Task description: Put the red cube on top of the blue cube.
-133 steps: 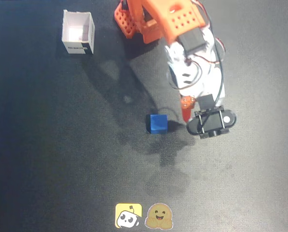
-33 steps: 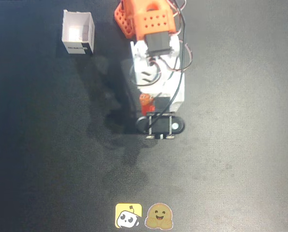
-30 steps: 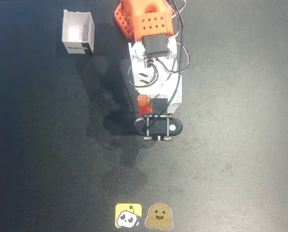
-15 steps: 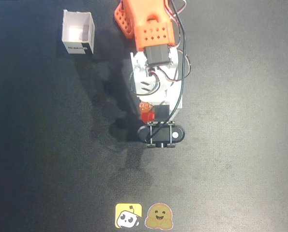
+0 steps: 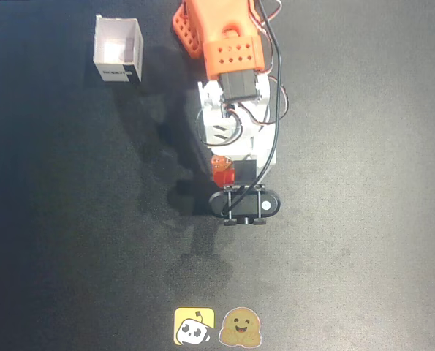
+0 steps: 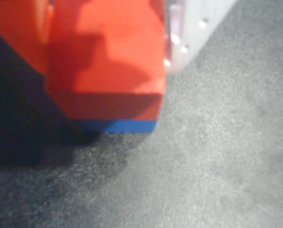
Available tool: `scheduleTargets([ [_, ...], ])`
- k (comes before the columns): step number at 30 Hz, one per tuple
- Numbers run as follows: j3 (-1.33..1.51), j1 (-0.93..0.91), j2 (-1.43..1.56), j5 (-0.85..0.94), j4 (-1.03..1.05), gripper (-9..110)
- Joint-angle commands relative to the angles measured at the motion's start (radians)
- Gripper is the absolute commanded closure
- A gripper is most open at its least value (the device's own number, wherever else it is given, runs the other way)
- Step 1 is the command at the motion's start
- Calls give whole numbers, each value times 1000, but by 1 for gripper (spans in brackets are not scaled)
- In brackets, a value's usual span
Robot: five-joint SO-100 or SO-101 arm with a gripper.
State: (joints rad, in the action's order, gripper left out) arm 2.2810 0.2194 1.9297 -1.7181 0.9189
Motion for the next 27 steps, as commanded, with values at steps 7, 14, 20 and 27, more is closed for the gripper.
scheduleTargets([
  [7, 6, 21, 5, 9, -38, 95],
  [14, 38, 23, 9, 8, -57, 95],
  [20, 49, 23, 29, 8, -55, 95],
  [27, 74, 23, 51, 8, -60, 95],
])
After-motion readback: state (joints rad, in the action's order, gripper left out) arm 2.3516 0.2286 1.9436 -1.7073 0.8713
